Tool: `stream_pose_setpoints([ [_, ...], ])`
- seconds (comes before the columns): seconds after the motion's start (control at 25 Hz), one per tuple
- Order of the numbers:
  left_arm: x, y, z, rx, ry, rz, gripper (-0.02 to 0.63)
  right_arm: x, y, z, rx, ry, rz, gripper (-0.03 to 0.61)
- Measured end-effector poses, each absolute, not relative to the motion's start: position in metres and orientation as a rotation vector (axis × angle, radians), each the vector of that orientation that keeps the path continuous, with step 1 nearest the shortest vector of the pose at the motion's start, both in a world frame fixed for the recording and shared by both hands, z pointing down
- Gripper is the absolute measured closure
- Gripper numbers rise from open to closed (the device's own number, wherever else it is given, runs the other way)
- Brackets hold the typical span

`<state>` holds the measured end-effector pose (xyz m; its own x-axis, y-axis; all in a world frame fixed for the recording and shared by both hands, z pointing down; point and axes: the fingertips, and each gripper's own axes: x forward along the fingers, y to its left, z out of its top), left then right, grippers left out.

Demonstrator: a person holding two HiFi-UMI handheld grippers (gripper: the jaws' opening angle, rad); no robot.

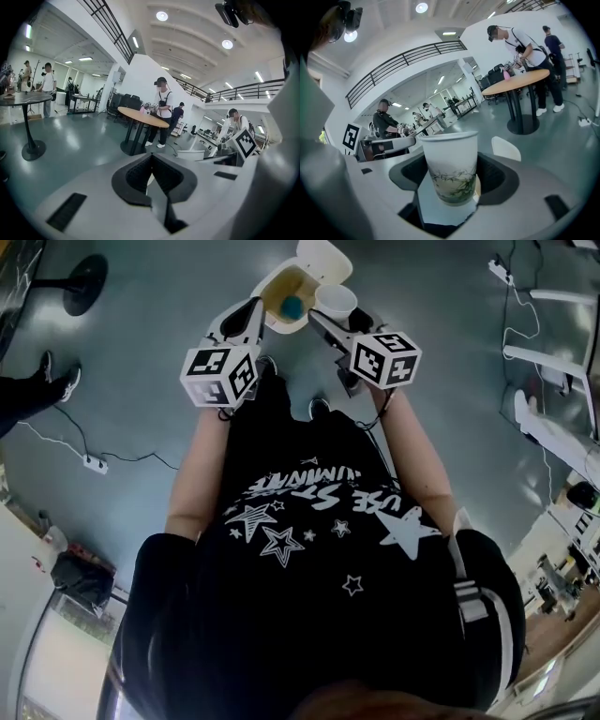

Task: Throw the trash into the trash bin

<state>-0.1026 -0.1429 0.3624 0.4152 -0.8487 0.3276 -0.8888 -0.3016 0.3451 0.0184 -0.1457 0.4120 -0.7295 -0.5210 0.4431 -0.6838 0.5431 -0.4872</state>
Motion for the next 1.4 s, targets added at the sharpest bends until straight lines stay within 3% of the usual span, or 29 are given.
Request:
stream_pose_setpoints([
  [0.32,-0.134,-0.192,0.395,2.2,-1.364,0.161,0.603,-0.014,-0.189,0.436,1.139,-2.445,1.02,0.264],
  [0.76,-0.125,-0.229,0.456,2.185,-1.225,0.233,0.603,0.001,-0.208,0.49,1.295,-2.278,1.122,0.264],
  [1.4,-0.117,-0.239,0.559,1.998,-1.315,0.303,0.603,-0.031,-0.223,0.611,1.007,-2.26,1.004,0.264],
])
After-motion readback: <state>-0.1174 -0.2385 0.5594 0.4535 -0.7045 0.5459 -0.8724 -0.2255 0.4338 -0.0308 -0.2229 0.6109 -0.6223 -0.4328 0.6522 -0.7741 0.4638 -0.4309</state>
